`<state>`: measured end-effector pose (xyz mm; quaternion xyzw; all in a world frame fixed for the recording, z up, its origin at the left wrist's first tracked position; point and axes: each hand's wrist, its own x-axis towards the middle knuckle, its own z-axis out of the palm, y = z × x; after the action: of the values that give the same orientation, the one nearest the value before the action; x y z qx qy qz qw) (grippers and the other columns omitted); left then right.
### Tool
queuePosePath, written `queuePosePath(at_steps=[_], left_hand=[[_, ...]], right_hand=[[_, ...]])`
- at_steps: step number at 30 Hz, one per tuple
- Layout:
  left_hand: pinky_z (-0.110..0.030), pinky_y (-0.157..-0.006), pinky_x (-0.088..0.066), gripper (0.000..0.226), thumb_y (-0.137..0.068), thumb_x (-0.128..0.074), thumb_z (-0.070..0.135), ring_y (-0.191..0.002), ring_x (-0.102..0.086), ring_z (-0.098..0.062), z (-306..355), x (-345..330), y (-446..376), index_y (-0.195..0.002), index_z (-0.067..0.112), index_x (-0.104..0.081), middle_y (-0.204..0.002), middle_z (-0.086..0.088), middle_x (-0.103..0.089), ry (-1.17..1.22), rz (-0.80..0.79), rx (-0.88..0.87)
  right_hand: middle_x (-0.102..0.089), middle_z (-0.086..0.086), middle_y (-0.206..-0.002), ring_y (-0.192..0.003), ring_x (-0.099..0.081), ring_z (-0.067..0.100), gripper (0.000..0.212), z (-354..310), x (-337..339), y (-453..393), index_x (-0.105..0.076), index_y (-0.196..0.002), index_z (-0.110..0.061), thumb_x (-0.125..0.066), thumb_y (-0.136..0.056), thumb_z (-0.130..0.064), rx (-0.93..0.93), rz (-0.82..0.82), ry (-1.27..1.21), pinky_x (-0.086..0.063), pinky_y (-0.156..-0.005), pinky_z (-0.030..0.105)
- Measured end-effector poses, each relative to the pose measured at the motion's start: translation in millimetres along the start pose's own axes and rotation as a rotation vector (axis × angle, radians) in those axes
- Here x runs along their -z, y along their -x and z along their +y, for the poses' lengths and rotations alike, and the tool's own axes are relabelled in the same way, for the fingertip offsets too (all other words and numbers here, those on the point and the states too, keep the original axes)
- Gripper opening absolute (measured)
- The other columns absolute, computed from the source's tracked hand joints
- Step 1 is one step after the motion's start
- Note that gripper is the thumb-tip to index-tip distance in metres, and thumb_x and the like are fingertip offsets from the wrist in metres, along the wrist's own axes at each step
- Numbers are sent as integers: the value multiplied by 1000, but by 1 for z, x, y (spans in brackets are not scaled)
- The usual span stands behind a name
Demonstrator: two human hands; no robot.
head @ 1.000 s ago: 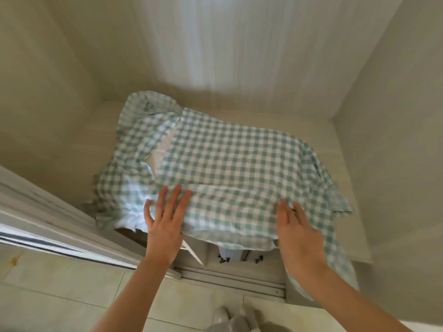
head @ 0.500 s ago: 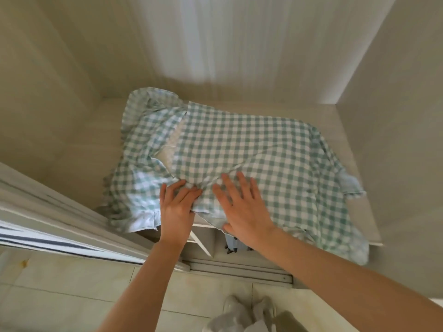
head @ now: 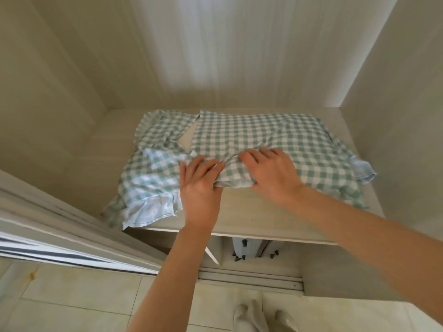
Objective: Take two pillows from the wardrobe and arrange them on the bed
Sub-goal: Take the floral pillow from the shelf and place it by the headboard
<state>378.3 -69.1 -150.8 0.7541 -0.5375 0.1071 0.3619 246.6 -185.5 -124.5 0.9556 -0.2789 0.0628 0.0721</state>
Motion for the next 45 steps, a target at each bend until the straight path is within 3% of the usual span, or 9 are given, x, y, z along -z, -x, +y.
queuePosePath(at_steps=[4,17,21,24,26,34,40,43,45], left_hand=[[-59,-119,-21,61,-82,-77,7,-147,-28,-41,12,17,5,-140,9,-57,-151,-16,-47,-75,-5,105],[-47,-124,-6,72,-97,-37,62,-154,10,-16,95,43,91,-158,39,-8,-169,3,8,69,397,538],[1,-107,-12,71,-101,-45,45,-144,6,16,130,42,115,-156,44,-1,-167,10,9,210,613,566],[-34,-115,-27,91,-96,-60,19,-152,-18,-14,135,36,130,-156,42,5,-167,12,3,298,541,828],[-43,-114,-29,87,-98,-57,19,-149,-26,-27,138,33,138,-157,37,4,-167,3,-8,410,486,1005],[-63,-109,-34,64,-98,-28,64,-126,-52,-33,147,39,165,-155,41,-11,-155,-2,-38,803,484,1306],[-64,-110,-29,91,-79,-23,89,-142,-36,-34,142,41,193,-155,38,-22,-155,-1,-39,1053,469,1425],[-51,-106,-41,101,-71,-33,92,-130,-48,-26,144,42,207,-151,32,-33,-140,3,-51,1060,573,1392],[-50,-110,-40,101,-69,-42,92,-126,-53,-24,148,44,219,-149,30,-37,-140,3,-55,1025,679,1365]], right_hand=[[-71,6,-92,-76,-65,32,45,18,31,-13,-55,-117,-16,-67,-79,-34,-3,106,-23,-35,-53,32],[-66,4,-71,-64,-60,31,28,47,101,110,-62,-95,-22,-69,-74,-40,-59,266,-370,-31,-53,31],[-56,-6,-60,-54,-50,21,20,63,121,140,-61,-83,-25,-73,-70,-35,12,278,-501,-30,-48,28],[-51,-12,-55,-51,-52,16,17,72,134,156,-57,-74,-27,-73,-70,-32,82,253,-581,-34,-46,26],[-53,-11,-55,-51,-54,14,17,76,142,161,-57,-70,-28,-73,-68,-30,108,237,-666,-37,-46,26],[-56,-8,-50,-49,-53,9,20,73,157,166,-54,-55,-24,-71,-66,-21,191,180,-925,-36,-45,24],[-51,-13,-44,-41,-42,0,20,68,141,158,-55,-52,-20,-70,-66,-16,161,31,-1173,-30,-40,12],[-49,-4,-51,-47,-44,7,23,52,126,155,-52,-61,-4,-67,-70,-19,97,-89,-1206,-35,-47,25],[-44,-10,-47,-45,-41,7,27,39,115,157,-45,-56,-12,-61,-74,-24,111,-78,-1162,-34,-50,27]])
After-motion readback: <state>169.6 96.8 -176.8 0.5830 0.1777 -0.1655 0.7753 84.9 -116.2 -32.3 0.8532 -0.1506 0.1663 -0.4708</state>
